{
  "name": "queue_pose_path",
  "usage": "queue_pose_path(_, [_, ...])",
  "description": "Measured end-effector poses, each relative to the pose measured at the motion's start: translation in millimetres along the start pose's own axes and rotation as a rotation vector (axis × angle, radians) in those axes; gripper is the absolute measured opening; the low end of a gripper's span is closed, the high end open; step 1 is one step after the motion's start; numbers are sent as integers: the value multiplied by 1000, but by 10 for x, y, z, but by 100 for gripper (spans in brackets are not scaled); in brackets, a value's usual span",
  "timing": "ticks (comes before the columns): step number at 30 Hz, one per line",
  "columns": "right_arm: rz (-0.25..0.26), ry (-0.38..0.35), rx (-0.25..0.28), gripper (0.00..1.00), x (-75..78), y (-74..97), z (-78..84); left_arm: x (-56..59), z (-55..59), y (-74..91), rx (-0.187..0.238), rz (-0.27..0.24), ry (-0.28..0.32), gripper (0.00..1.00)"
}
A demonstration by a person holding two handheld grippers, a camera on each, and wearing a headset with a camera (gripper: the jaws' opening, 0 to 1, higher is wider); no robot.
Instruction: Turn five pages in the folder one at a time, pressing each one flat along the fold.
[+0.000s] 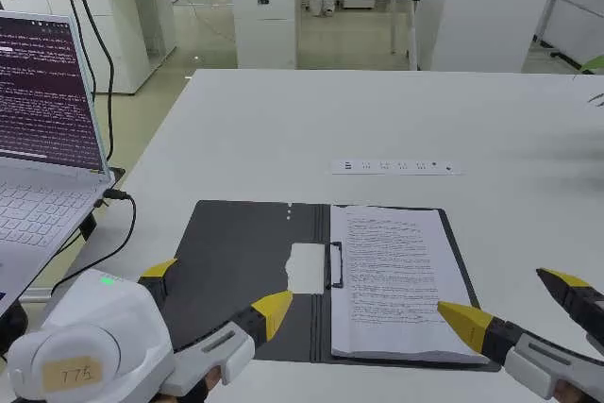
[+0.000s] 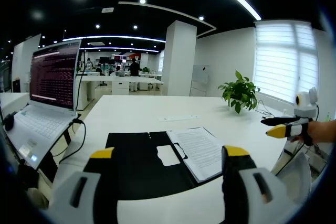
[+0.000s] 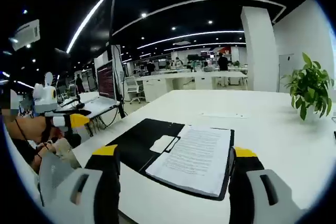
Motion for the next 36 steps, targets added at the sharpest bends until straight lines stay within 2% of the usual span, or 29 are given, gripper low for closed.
queue_pose_path(3, [4, -9, 10, 83, 7, 4, 5, 7, -3, -13, 4, 0, -2, 80])
queue_pose_path(6, [-11, -13, 56, 84, 6, 18, 11, 25, 22, -18, 3, 5, -2, 82])
queue_pose_path(10, [1, -18, 57, 87, 13, 25, 21, 68, 82, -32, -18, 14, -9, 83])
queue_pose_path(13, [5, -26, 65, 87, 20, 33, 20, 79, 87, -36, -19, 17, -16, 83])
queue_pose_path(17, [5, -65, 91, 98, 24, 25, 3, 75, 77, -12, -10, 14, -17, 86])
queue_pose_path(19, [13, -64, 97, 100, 25, 43, -9, 70, 70, -1, -4, 11, -17, 87])
queue_pose_path(21, [14, -64, 93, 100, 23, 61, -5, 67, 70, 7, -5, 9, -20, 86])
queue_pose_path(26, [19, -66, 85, 100, 19, 88, 21, 51, 55, 38, 29, -4, -3, 91])
queue_pose_path(30, [21, -56, 79, 100, 8, 91, 44, 38, 113, 43, 3, -7, -9, 95])
queue_pose_path(36, [12, 17, 54, 100, -35, 63, 57, -3, 129, 68, 3, -19, -8, 97])
Point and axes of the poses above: the centre of the closed fingertips' face, and the gripper's own axes: y roughly backward along the fingers, x roughly to its right, z roughly out of its underside, the point moved 9 cm from there along y, roughly backward along the fingers, and after that the axes turned 1 degree about -x, right-handed, at the moved point
